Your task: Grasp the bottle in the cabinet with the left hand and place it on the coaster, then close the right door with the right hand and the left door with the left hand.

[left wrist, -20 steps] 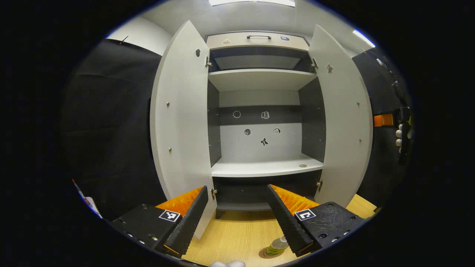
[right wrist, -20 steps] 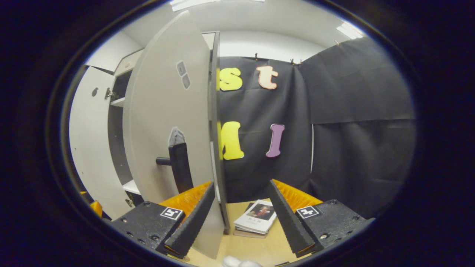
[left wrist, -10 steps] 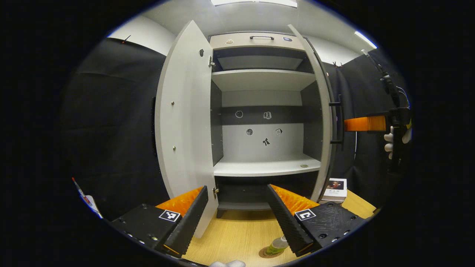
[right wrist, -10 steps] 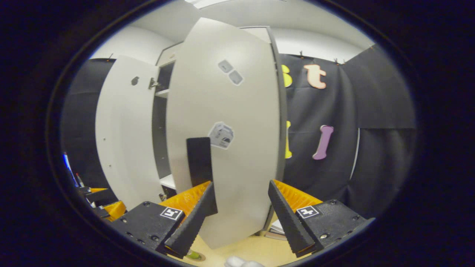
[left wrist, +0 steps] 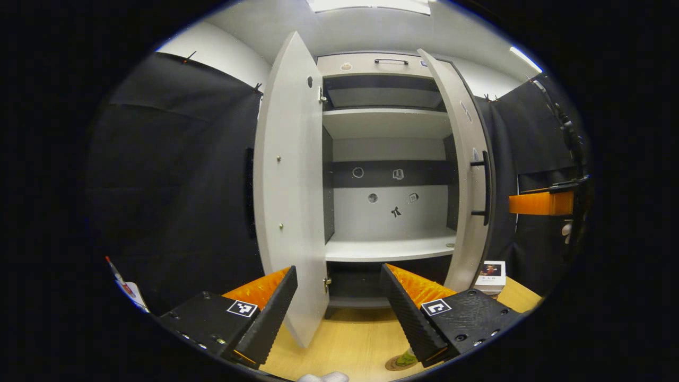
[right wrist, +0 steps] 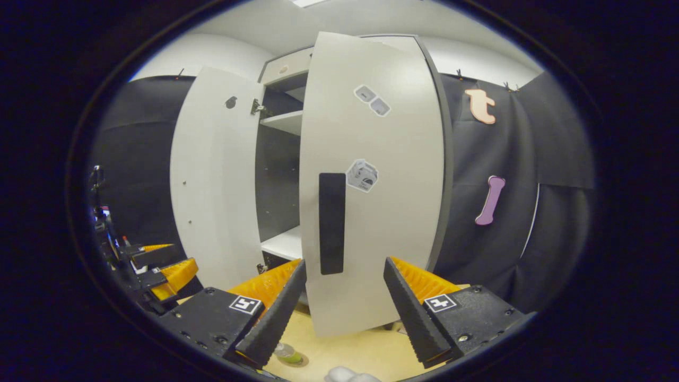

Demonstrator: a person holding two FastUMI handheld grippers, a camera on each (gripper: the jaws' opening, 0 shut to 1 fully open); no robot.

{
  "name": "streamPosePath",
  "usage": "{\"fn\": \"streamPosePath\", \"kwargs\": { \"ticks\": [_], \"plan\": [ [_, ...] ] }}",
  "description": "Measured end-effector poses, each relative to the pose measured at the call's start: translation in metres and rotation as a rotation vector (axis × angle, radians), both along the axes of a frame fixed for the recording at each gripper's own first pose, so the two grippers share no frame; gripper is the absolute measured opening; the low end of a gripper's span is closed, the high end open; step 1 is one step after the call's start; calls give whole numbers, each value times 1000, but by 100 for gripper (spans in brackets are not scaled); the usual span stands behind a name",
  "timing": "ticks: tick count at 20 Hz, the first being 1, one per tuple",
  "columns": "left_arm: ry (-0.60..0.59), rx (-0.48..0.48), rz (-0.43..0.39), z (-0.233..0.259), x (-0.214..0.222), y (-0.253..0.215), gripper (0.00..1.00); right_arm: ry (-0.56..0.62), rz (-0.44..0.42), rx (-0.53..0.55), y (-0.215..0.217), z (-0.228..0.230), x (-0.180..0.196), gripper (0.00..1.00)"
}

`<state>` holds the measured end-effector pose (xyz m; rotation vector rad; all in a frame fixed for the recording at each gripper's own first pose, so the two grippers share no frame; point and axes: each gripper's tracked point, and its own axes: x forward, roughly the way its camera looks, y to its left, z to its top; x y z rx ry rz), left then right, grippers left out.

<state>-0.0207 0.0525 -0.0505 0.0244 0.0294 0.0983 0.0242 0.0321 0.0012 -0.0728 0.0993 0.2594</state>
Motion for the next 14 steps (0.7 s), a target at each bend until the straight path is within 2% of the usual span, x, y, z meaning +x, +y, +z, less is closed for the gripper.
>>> {"fn": "streamPosePath", "kwargs": {
  "ticks": [2,3,4,5,6,10,14],
  "plan": [
    [-18,29,45,9,1,26,96,16,-9,-14,-4,-13,-8,97],
    [-26,37,70,13,2,41,96,33,-15,-22,-7,-20,-11,93],
    [-33,44,100,16,1,56,96,50,-19,-27,-9,-27,-14,97],
    [-39,53,134,19,4,72,96,63,-25,-30,-12,-33,-17,93],
    [-41,62,162,21,6,87,96,75,-32,-32,-16,-37,-19,97],
    [-81,75,257,45,15,148,96,103,-66,-38,-28,-47,-25,97],
    [-115,89,311,63,28,179,96,113,-86,-26,-33,-50,-28,97]
  ]
}}
